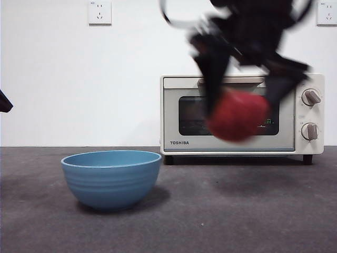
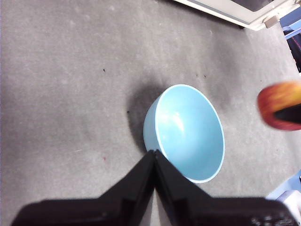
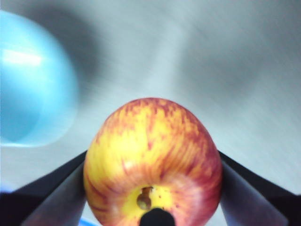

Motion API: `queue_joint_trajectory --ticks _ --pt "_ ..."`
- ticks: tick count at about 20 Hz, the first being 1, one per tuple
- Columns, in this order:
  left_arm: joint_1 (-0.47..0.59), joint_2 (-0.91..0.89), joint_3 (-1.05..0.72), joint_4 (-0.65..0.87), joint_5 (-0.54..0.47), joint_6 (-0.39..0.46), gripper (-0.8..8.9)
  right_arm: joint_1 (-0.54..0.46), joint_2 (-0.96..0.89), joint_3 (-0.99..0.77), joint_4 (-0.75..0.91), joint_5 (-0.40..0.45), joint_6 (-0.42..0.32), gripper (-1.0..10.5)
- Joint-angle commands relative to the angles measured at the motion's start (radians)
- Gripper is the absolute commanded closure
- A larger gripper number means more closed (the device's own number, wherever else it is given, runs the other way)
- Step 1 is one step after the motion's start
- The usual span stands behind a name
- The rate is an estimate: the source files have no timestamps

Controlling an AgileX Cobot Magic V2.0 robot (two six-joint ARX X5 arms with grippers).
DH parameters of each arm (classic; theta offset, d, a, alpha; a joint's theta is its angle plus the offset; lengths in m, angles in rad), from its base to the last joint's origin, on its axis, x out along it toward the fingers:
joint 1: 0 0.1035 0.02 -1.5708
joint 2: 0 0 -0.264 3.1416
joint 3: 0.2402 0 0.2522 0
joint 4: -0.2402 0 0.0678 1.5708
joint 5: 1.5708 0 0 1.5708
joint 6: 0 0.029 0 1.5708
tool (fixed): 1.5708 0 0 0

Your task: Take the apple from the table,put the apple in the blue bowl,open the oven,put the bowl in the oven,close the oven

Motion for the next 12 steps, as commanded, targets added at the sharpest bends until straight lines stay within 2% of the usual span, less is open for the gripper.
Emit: queue_joint_trajectory --ticks 1,6,9,12 --pt "-0.001 0.0 0.0 0.002 0.005 -0.002 8.18 0.076 0.006 0.1 0.03 0.0 0.009 9.6" --pt "-0.001 0.0 0.0 0.002 0.005 -0.002 8.18 0.167 0.118 0.274 0.039 0.003 0.016 9.6" --pt "-0.005 -0.002 0.0 0.002 0.005 -0.002 8.18 0.186 0.228 0.337 0.035 -0.002 0.015 9.6" --pt "-0.019 -0.004 0.0 -0.002 0.005 -0.002 8.18 0.187 0.325 0.359 0.033 -0.048 0.016 9.6"
